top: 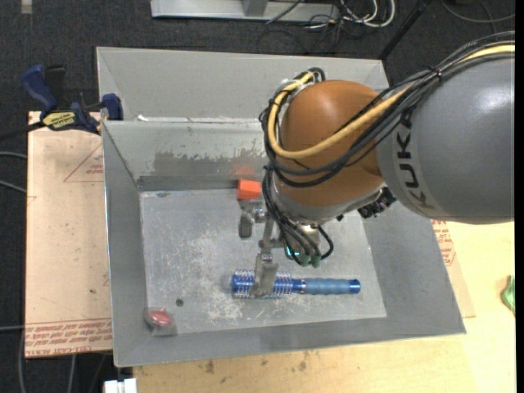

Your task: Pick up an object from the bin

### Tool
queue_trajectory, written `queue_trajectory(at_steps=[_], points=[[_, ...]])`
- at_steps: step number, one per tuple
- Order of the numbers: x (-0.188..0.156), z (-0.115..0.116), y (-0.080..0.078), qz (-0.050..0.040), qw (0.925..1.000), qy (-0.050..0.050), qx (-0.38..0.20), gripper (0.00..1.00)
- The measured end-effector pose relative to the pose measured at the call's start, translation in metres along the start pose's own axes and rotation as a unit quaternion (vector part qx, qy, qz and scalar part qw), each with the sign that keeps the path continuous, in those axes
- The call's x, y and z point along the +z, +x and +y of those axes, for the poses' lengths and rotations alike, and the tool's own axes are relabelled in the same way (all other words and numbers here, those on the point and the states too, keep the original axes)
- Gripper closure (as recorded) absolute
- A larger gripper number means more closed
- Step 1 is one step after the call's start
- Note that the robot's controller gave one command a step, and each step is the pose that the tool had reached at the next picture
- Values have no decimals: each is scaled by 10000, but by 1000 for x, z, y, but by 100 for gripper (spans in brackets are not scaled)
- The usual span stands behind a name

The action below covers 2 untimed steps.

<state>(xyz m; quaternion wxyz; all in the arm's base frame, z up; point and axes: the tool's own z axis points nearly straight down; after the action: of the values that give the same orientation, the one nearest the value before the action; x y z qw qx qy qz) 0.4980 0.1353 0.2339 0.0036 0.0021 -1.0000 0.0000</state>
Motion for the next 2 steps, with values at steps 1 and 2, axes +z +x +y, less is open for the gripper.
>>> queue_trajectory(at_steps=[1, 2], points=[[168, -81, -12, -5, 9996, 5, -269, 0], [134, -66, 4, -43, 9755, 1, -2198, 0]])
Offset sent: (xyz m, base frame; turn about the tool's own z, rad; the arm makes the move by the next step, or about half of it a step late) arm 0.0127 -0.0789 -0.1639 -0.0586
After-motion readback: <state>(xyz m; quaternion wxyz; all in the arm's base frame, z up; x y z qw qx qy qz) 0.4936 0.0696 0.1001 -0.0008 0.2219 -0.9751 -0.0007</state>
